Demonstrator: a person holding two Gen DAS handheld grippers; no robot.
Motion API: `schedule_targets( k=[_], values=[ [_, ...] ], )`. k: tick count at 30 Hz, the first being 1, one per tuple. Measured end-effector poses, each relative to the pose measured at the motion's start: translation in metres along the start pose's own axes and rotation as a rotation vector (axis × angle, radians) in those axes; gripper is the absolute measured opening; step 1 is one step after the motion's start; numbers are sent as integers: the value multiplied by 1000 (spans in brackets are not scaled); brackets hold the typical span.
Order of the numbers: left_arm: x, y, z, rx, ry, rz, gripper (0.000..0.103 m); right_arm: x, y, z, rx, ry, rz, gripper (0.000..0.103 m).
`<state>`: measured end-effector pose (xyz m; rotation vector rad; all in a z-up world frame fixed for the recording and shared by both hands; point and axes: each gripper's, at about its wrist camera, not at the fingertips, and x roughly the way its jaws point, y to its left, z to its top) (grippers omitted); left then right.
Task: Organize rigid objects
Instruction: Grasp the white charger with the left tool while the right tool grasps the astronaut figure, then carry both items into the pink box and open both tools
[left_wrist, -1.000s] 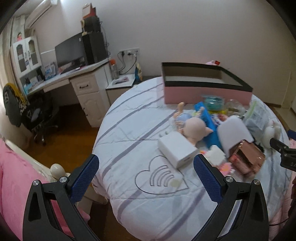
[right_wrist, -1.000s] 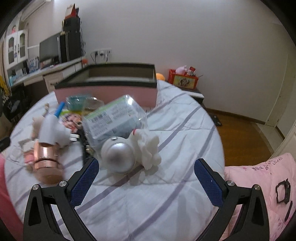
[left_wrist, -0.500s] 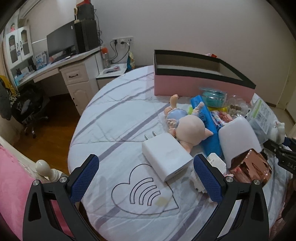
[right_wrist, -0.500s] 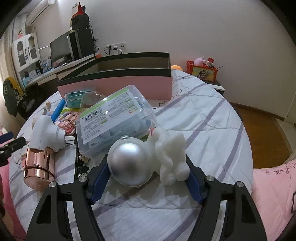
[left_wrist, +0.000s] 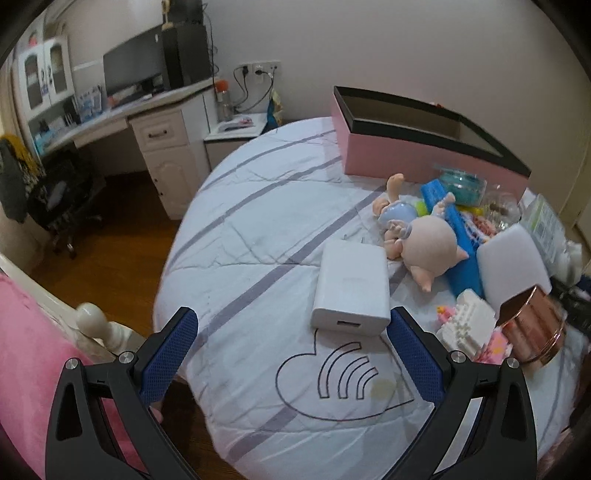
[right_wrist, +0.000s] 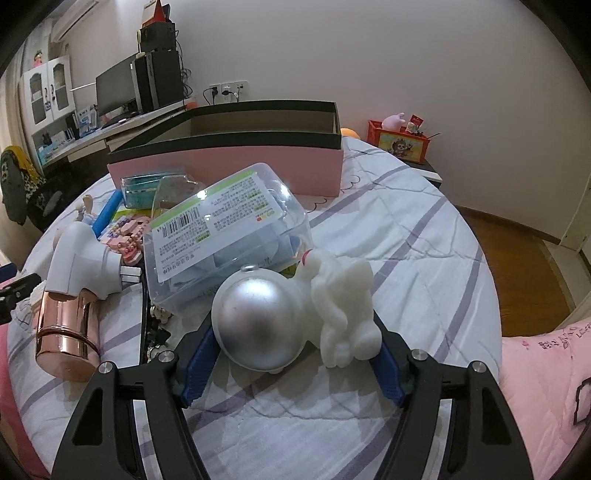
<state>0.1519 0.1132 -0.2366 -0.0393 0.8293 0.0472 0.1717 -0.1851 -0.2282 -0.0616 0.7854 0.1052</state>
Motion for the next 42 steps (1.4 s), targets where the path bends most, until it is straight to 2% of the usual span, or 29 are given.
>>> schedule_targets(
  k=[2,5,7,10,12,14,18,22,30,36,42],
  values=[
    [5,-2,4,-2,-17,-15,103,1,1,0,2,4,-2,74],
    [24,-6,10,21,26,18,103,1,1,0,4,2,-2,74],
    [27,-7,10,19,12,12,102,1,0,1,9,0,3,74],
    [24,-9,9,40,-16,-20,84,1,-2,0,17,-8,8,73],
    [20,-12,8,72,-25,-36,58,0,-3,0,19,-14,11,73],
    [15,-16,9,88,-41,-57,41,-1,-4,-1,23,-24,17,73],
    [12,-22,7,132,-45,-39,41,-4,-7,-2,35,-38,34,73],
    [5,-19,7,107,-41,-87,41,-10,-8,-3,39,-49,43,73],
    [-14,-25,18,113,-98,-131,40,-29,-8,7,36,-80,58,72],
    [-23,-26,22,104,-107,-177,41,-22,-20,5,103,-70,124,72],
    [-30,-32,37,111,-127,-202,40,-39,-16,21,73,-121,122,72]
  ],
)
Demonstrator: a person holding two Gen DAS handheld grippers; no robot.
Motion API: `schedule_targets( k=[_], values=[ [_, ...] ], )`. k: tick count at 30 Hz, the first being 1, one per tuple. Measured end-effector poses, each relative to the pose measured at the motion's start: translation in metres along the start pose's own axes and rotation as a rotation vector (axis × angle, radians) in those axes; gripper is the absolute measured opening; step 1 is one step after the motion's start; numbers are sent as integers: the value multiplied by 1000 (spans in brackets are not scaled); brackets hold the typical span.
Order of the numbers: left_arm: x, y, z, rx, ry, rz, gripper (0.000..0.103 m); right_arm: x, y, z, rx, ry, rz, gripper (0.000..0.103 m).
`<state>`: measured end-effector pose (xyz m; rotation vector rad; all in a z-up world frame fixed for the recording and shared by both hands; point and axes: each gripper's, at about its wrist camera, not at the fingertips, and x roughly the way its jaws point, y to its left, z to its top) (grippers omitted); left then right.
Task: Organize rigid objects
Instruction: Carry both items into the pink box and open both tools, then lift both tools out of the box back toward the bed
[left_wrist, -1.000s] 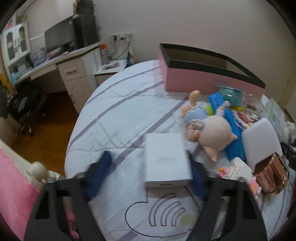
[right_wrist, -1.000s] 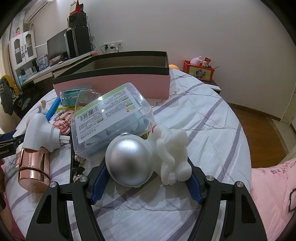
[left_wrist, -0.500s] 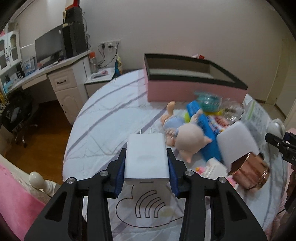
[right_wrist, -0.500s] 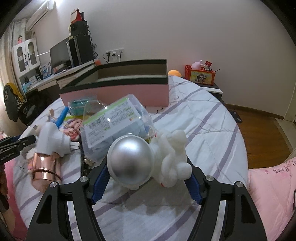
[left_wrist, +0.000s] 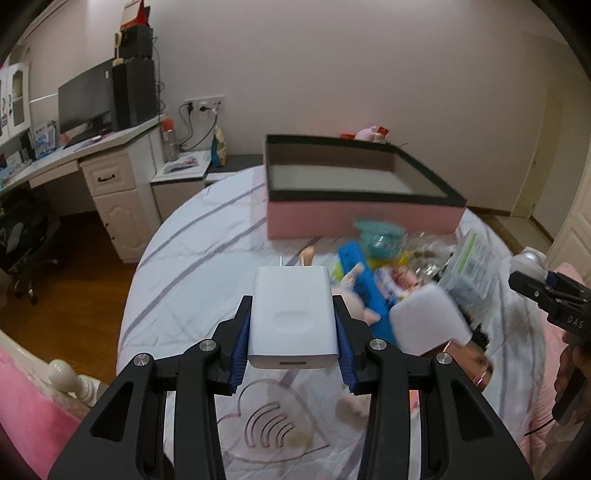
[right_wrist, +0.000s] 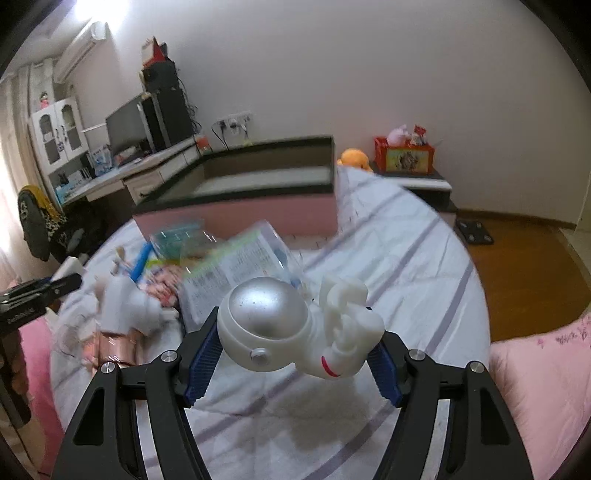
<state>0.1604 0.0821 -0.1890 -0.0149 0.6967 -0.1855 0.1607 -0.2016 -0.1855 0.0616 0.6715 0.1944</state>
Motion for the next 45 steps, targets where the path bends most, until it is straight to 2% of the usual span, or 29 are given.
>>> schedule_targets(
  k=[7,10,13,17,20,23,25,27,30,32,34,35,36,37,39,43,44,45],
  values=[
    [10,-21,49,52,-48,-68,41,3,23,51,-91,-55,14,72],
    [24,-26,76,59,-57,-105,41,18,36,74,-133,-59,24,72],
    [49,-33,102,85,-36,-105,41,43,46,97,-164,-37,38,72],
    [88,-36,129,90,22,-112,41,88,51,125,-180,35,33,72],
    [123,-39,142,96,82,-82,41,123,51,137,-169,106,37,72],
    [150,-39,144,89,148,-100,41,150,54,140,-185,166,-2,72],
    [166,-38,143,95,180,-62,41,164,54,138,-188,211,-8,72],
    [178,-36,142,86,212,-66,41,173,53,136,-193,236,-25,72],
    [185,-33,140,77,220,-54,43,180,51,132,-176,263,-18,73],
    [182,-32,139,78,203,-36,43,185,47,132,-169,288,-15,73],
    [175,-33,139,75,187,-19,50,184,44,132,-153,288,-13,73],
    [170,-32,139,74,174,-8,57,180,42,133,-140,273,-5,73],
    [162,-30,139,63,154,3,65,176,41,136,-134,251,-2,74],
    [152,-27,140,46,126,9,69,169,40,138,-135,225,-12,83],
    [135,-20,144,18,80,13,90,149,40,143,-130,166,-24,84],
    [79,-13,140,-17,-44,12,98,103,41,146,-112,71,-21,84],
    [61,-14,136,-19,-83,22,103,87,42,145,-114,37,-22,84],
    [39,-16,129,-23,-134,44,103,71,45,143,-115,-1,-27,85]
  ],
)
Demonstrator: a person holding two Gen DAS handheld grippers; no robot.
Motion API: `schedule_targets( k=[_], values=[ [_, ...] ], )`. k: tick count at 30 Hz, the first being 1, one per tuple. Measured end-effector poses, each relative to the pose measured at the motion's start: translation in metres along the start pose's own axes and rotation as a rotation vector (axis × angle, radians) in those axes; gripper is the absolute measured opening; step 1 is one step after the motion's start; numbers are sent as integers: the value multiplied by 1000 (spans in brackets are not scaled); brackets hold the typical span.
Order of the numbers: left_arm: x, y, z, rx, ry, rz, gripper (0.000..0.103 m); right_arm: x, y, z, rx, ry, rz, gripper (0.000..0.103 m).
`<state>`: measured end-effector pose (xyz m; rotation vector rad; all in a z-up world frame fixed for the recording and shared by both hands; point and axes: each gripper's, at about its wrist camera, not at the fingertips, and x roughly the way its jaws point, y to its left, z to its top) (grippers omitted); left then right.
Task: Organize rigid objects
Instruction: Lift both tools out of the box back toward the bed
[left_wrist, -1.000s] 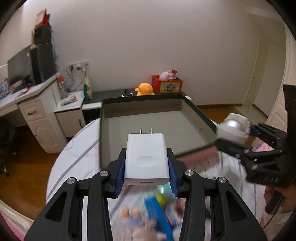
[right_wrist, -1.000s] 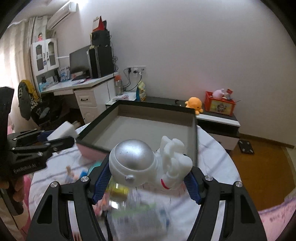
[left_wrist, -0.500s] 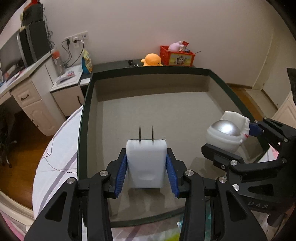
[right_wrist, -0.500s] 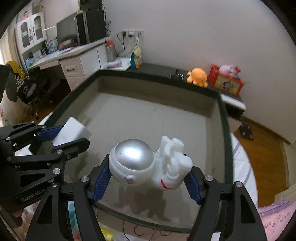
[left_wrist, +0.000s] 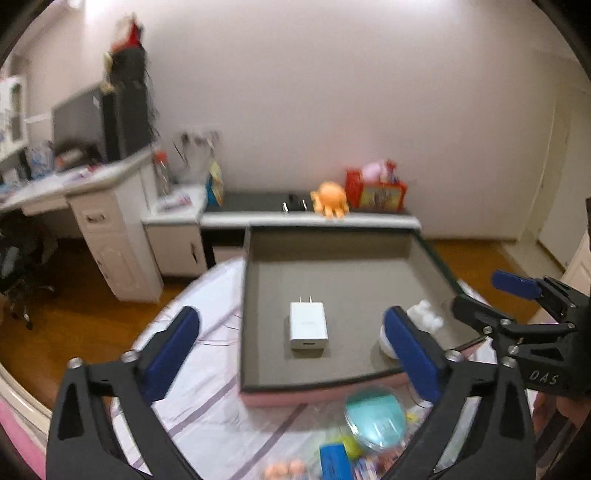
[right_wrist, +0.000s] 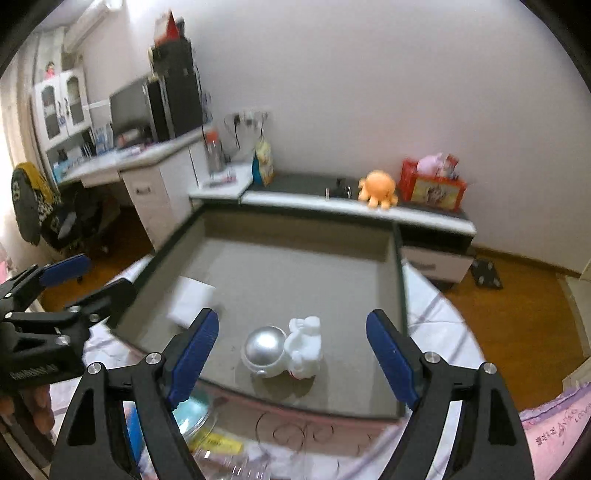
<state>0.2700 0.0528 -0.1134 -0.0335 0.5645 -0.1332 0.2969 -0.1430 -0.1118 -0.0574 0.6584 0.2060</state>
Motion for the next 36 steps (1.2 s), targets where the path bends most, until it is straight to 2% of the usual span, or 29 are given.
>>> schedule_targets(
  k=[2,4,7,10,15,20,26,36],
  values=[
    [-32,-3,-7,-1,-67,11,103,-34,5,-7,3,-72,-3,90],
    [-67,-7,-17,4,-131,29,103,-62,11,-14,0,-140,-6,103],
    [-114,-15,-32,7,-217,87,103,-111,23,-33,-9,-243,-18,103],
    [-156,-23,-52,5,-288,119,103,-139,32,-50,-14,-299,-47,103],
    [-201,-33,-75,11,-353,158,103,-182,48,-83,-11,-383,-125,103],
    [-225,-43,-93,48,-370,177,103,-213,51,-105,7,-426,-189,103],
    [-238,-57,-100,102,-372,163,103,-230,50,-117,13,-439,-203,103],
    [-238,-61,-103,100,-361,165,103,-230,48,-127,20,-423,-211,103]
  ],
)
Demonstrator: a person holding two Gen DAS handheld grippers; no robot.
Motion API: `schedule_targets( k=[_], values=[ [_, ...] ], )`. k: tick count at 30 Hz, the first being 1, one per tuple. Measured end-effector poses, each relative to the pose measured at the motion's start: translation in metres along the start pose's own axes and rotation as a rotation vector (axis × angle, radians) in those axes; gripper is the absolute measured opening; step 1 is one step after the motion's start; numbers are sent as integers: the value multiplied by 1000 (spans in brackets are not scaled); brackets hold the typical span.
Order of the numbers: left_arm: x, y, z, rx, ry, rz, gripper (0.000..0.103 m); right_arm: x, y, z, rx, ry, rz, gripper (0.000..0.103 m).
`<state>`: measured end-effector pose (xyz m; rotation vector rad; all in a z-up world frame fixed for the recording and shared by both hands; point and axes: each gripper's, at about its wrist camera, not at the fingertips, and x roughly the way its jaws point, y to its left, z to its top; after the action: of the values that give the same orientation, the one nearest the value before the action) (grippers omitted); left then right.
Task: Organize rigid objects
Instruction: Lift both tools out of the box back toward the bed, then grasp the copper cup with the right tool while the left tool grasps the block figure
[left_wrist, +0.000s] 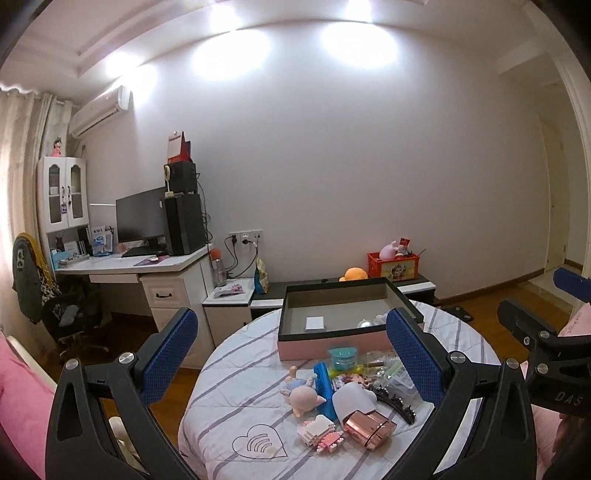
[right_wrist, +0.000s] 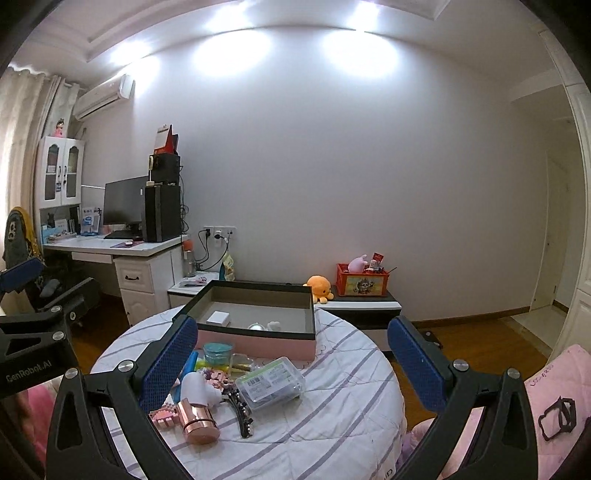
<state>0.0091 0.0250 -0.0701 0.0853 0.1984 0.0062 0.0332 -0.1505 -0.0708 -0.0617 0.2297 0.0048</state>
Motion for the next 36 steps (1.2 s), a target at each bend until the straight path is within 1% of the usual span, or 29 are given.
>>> schedule_targets(
  k=[3,8,12,15,16,19,23,25,28,29,31,32,33,35,36],
  values=[
    [3,-1,-3,1,9,-5,103,2,0,-3,-2,9,-3,103],
    [14,5,-13,-11,54,-20,103,9,-1,-10,-5,37,-5,103],
    [29,14,-29,-29,119,-17,103,21,-3,-21,-6,83,-13,103],
    [39,22,-45,-34,171,-12,103,35,-3,-35,-9,144,0,103],
    [44,25,-52,-35,201,-5,103,39,-1,-40,-12,165,8,103],
    [56,31,-69,-34,261,11,103,55,9,-59,-24,242,52,103],
    [65,41,-83,-53,312,21,103,79,34,-85,-43,337,154,103],
    [68,45,-88,-54,331,19,103,89,48,-94,-59,373,203,103],
    [68,50,-92,-51,334,35,103,102,65,-99,-82,396,256,102],
    [69,52,-92,-53,337,36,103,105,68,-101,-88,401,269,101],
    [71,57,-94,-59,347,39,103,114,75,-103,-98,429,291,84],
    [73,59,-96,-64,354,43,103,121,78,-105,-101,447,309,79],
    [74,61,-97,-68,357,44,103,127,80,-107,-101,467,321,68],
    [77,63,-101,-75,371,38,103,137,83,-114,-108,526,346,67],
    [77,63,-102,-75,377,32,103,140,83,-116,-114,534,356,63]
  ],
)
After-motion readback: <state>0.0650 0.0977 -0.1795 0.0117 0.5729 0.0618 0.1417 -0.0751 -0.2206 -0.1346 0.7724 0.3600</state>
